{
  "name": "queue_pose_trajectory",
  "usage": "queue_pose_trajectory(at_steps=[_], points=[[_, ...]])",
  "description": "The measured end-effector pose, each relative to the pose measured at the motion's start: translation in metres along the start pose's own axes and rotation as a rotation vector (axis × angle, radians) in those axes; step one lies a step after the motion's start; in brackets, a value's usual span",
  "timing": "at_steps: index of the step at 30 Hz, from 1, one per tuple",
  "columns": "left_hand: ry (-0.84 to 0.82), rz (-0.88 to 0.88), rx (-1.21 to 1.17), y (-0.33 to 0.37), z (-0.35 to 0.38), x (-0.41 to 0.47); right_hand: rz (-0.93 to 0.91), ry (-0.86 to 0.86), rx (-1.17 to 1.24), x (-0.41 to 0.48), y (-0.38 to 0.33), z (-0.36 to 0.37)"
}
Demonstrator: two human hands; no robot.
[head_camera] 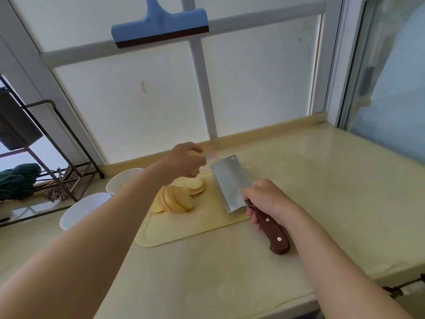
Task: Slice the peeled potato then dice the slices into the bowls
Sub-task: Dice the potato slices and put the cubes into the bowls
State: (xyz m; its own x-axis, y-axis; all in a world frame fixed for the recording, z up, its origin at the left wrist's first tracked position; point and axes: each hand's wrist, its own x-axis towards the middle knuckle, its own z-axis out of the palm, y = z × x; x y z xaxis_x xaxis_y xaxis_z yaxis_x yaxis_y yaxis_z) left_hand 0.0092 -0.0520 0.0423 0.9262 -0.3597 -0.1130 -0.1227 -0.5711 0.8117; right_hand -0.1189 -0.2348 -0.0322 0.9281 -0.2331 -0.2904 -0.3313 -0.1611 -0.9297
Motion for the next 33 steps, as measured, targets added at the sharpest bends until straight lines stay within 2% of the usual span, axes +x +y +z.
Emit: queue_pose_trajectory(at_steps=[2, 5, 9, 15, 18, 21, 23, 26, 27, 30, 33], points=[[-0.074, -0.051, -0.345, 0.012, 0.014, -0.013, -0.009, 0.022, 0.043, -0.001, 0.000, -0.001], [-0.106, -0.102, -0.467, 0.009, 0.037, -0.023, -0.024, 0.059, 0.103, -0.003, 0.001, -0.002], [-0.006, -0.119, -0.480, -0.008, 0.056, -0.023, -0.043, 0.137, 0.107, -0.004, 0.003, 0.001], [0.176, -0.088, -0.179, -0.022, 0.065, -0.016, -0.065, 0.230, 0.179, -0.004, 0.005, 0.001], [0.182, -0.128, -0.186, -0.024, 0.069, -0.014, -0.079, 0.275, 0.133, -0.006, 0.005, -0.001], [0.109, -0.167, -0.217, -0.027, 0.071, -0.013, -0.081, 0.276, 0.064, -0.007, 0.005, -0.003], [0.045, -0.153, -0.043, -0.026, 0.068, -0.019, -0.056, 0.250, 0.040, -0.006, 0.005, -0.004], [0.014, -0.034, 0.435, -0.024, 0.058, -0.031, -0.013, 0.224, 0.030, -0.002, 0.005, -0.005], [0.012, 0.012, 0.529, -0.024, 0.056, -0.033, -0.002, 0.223, 0.030, -0.001, 0.004, -0.005], [-0.060, 0.164, 0.701, -0.030, 0.062, -0.035, 0.012, 0.233, 0.035, 0.001, 0.004, -0.005], [-0.101, 0.316, 0.748, -0.042, 0.077, -0.031, 0.023, 0.243, 0.088, 0.001, 0.003, -0.008]])
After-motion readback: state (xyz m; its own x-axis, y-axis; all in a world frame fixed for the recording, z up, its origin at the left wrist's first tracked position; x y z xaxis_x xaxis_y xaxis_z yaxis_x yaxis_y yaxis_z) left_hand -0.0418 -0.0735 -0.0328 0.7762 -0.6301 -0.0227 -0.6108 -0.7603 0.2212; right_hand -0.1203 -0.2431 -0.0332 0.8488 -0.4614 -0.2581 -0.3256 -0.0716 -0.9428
